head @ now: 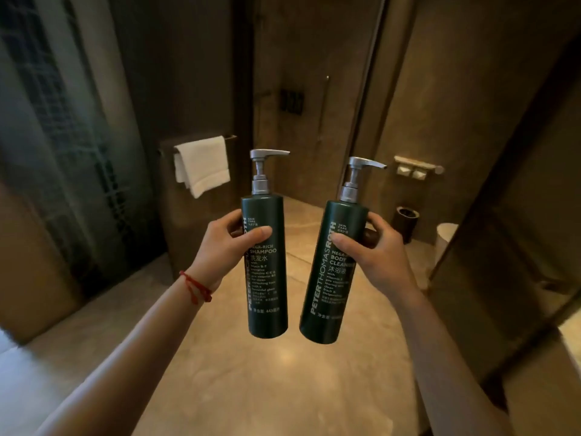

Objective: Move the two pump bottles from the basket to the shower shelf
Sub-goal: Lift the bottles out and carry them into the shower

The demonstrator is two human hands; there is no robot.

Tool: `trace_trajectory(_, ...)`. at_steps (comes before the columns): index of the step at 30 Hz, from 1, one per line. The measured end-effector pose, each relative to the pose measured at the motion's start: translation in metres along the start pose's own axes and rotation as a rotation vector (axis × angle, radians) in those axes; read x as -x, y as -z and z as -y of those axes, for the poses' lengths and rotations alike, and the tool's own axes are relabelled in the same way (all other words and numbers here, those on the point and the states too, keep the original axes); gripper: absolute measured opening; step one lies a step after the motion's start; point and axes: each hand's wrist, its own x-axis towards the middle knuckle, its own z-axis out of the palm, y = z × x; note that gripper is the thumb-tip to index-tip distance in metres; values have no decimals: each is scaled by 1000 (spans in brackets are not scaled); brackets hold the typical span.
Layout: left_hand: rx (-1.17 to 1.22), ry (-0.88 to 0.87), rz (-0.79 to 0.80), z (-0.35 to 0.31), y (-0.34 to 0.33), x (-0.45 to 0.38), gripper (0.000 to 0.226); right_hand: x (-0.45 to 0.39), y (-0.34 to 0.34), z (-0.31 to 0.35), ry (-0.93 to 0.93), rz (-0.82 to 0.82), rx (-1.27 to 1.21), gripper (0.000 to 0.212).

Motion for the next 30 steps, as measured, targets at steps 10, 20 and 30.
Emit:
trace_trajectory(10,-85,-28,-127,45,40,-125,21,-143,-51,-46,21,65,-6,55)
trace_trajectory(20,-75,-37,-106,83,43,-296,26,-313,-56,-95,19,18,1,63)
trace_trajectory(30,-39,-48,-86,153,70,-502,46,-509,-96,-157,28,-32,46,49)
